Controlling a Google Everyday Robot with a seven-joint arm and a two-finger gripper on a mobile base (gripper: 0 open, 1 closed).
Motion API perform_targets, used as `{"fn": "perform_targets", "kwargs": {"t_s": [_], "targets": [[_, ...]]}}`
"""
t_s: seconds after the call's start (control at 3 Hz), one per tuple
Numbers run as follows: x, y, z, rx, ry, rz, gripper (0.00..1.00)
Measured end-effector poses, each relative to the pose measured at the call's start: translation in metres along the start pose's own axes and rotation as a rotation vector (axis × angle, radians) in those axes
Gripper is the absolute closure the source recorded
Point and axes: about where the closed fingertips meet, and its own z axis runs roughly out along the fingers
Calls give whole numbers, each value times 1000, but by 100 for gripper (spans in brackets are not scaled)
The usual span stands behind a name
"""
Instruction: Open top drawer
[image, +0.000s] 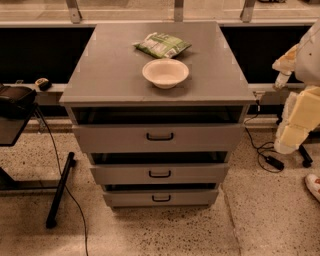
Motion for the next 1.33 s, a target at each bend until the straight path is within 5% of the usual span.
{"fn": "perform_targets", "kwargs": {"t_s": [0.67, 1.0, 1.33], "targets": [[-7, 4, 24, 30, 13, -35, 0], [-15, 17, 64, 111, 77, -176, 0], [-16, 23, 94, 115, 80, -203, 0]]}}
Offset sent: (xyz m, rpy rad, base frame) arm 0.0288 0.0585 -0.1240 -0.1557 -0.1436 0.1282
